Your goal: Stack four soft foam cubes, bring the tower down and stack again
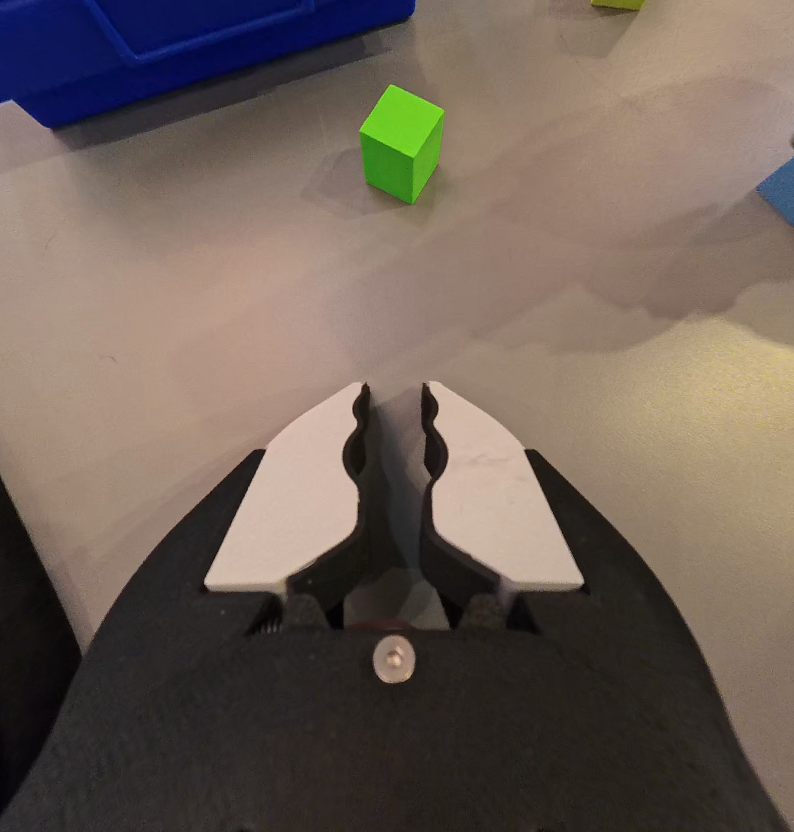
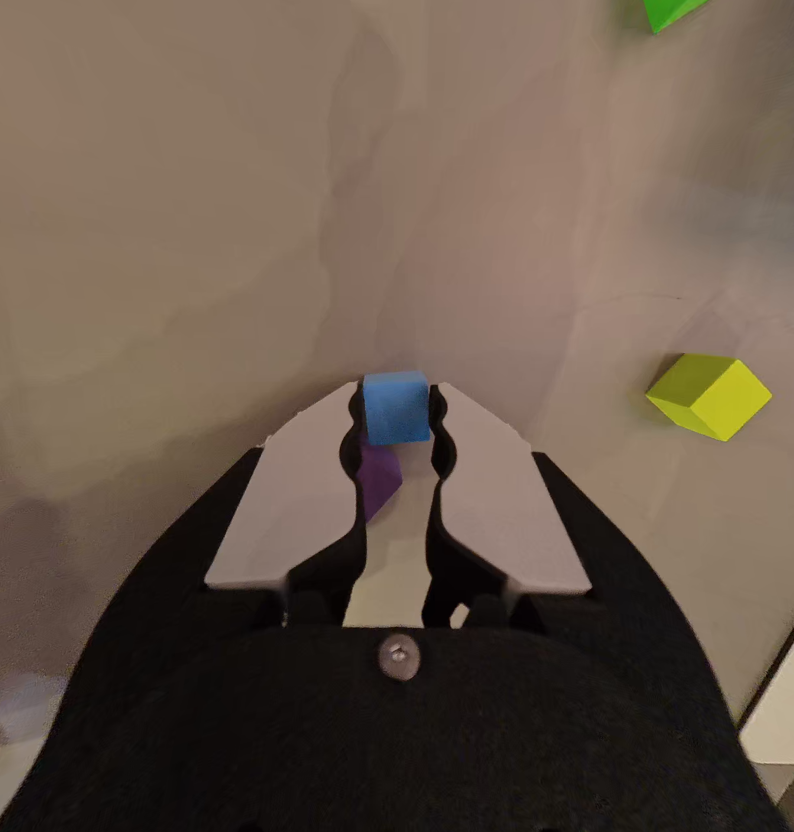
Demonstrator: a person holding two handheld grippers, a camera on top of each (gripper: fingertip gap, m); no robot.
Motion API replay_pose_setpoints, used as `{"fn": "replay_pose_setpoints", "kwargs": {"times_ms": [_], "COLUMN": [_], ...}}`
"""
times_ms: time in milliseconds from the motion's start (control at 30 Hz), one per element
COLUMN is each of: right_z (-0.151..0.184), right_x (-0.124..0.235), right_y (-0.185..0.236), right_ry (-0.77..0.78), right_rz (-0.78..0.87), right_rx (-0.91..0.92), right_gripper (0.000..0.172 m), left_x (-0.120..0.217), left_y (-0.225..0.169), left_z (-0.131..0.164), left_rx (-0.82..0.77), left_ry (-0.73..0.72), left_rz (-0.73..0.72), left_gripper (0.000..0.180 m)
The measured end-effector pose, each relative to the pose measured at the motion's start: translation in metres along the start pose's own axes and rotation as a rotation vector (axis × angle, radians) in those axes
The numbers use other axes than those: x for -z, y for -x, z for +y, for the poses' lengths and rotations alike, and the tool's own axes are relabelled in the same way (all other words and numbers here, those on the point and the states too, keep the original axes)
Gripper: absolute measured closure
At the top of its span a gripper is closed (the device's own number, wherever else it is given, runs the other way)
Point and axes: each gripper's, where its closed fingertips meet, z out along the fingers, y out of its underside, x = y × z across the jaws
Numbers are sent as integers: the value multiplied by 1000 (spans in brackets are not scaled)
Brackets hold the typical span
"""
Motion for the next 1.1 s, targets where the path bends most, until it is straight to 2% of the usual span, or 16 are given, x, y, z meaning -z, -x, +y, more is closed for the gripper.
{"fn": "replay_pose_setpoints", "kwargs": {"times_ms": [133, 267, 500, 667, 1100], "right_z": [-6, -9, 18, 22, 23], "right_x": [5, 28, 44, 45, 36], "right_y": [-7, -12, -6, 1, 10], "right_ry": [-12, -59, -18, -43, 9], "right_rz": [26, 35, 83, 88, 155], "right_rx": [-89, -246, -417, -601, -741], "right_gripper": [145, 145, 145, 146, 145], "left_x": [0, 0, 0, 0, 0], "left_y": [0, -1, -1, -2, -2], "left_z": [0, 0, 0, 0, 0], "left_rx": [-1, -3, -7, -9, -9], "left_ry": [0, -1, 0, 0, 0], "left_rz": [2, 5, 4, 2, 5], "left_gripper": [158, 158, 158, 158, 158]}}
